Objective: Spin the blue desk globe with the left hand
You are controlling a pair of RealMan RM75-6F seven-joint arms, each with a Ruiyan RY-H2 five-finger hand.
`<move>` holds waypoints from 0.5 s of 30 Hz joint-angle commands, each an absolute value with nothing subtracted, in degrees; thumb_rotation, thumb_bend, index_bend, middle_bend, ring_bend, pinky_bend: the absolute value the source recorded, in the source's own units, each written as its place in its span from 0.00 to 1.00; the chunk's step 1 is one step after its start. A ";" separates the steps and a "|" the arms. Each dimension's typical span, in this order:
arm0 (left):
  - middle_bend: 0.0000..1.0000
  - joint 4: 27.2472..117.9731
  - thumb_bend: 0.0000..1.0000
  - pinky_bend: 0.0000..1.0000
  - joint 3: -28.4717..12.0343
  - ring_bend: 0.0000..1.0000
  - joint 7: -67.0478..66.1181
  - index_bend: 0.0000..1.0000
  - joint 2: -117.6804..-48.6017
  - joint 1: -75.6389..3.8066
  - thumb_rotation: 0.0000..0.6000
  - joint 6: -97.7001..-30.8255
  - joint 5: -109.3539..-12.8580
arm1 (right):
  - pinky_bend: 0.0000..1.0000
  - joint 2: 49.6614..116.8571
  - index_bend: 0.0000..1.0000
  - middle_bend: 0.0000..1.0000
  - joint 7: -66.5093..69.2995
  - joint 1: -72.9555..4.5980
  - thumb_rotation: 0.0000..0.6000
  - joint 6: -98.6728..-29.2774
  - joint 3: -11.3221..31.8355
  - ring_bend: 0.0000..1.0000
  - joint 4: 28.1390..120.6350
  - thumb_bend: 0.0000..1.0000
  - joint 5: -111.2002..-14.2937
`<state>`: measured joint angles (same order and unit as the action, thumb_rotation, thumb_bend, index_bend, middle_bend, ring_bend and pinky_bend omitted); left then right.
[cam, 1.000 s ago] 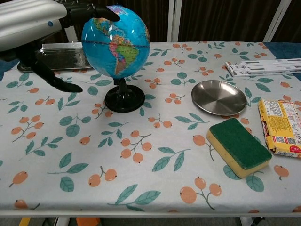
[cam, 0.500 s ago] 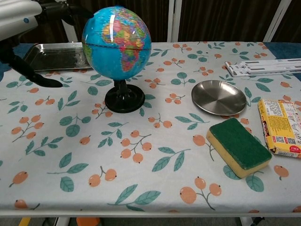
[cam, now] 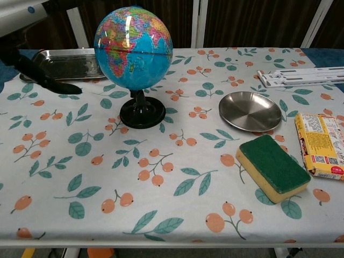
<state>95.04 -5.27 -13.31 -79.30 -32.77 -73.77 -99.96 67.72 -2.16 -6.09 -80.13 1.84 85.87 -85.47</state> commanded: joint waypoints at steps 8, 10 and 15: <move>0.05 94.40 0.01 0.03 -5.55 0.00 -13.77 0.09 -81.26 -35.14 1.00 -70.50 -98.88 | 0.00 67.68 0.00 0.00 -1.27 -6.12 1.00 -80.17 1.97 0.00 85.51 0.29 -85.43; 0.05 94.12 0.01 0.03 -5.58 0.00 -13.91 0.09 -81.49 -35.28 1.00 -70.19 -98.39 | 0.00 67.67 0.00 0.00 -1.13 -6.09 1.00 -80.17 1.99 0.00 85.40 0.29 -85.37; 0.05 93.97 0.01 0.03 -5.25 0.00 -14.68 0.09 -81.50 -35.01 1.00 -70.35 -97.81 | 0.00 67.70 0.00 0.00 -0.91 -5.99 1.00 -80.14 1.95 0.00 85.11 0.29 -85.22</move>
<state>93.95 -5.31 -14.63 -81.52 -35.06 -70.30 -97.83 67.70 -0.91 -5.99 -80.14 1.95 85.10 -85.22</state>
